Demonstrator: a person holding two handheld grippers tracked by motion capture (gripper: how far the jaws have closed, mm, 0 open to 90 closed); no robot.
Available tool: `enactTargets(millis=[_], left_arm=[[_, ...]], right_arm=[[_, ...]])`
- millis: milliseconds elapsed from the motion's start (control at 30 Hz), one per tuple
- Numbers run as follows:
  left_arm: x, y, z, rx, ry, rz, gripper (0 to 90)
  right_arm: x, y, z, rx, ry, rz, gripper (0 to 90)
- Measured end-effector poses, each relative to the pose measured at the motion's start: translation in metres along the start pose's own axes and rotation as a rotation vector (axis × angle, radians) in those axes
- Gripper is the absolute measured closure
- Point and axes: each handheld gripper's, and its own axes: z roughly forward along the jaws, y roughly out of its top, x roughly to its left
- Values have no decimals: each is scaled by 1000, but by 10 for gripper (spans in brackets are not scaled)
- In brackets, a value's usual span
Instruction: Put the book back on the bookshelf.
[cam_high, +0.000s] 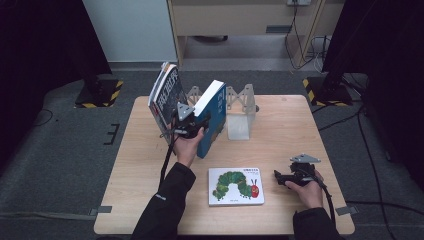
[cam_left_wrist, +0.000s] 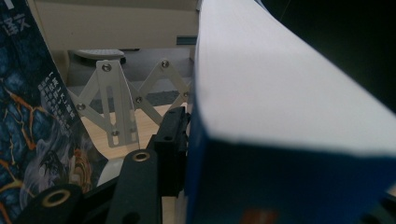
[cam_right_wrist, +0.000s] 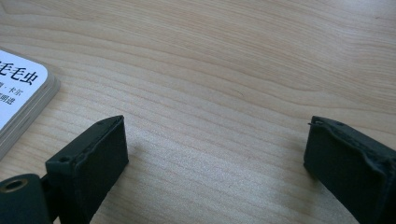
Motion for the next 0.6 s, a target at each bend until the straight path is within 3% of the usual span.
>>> enactTargets(millis=[200,400,600], left_arm=[[4,-7,-7,-13,-21,-12,556],[1,-6,-7,-14,4,4,583],[-1,-7,-3,-31,38,-6,587]], right_arm=[[0,0,0,2,-2,1,64],[1,0,0,2,-3,0,65],[1,0,0,-1,-5,-3,65]])
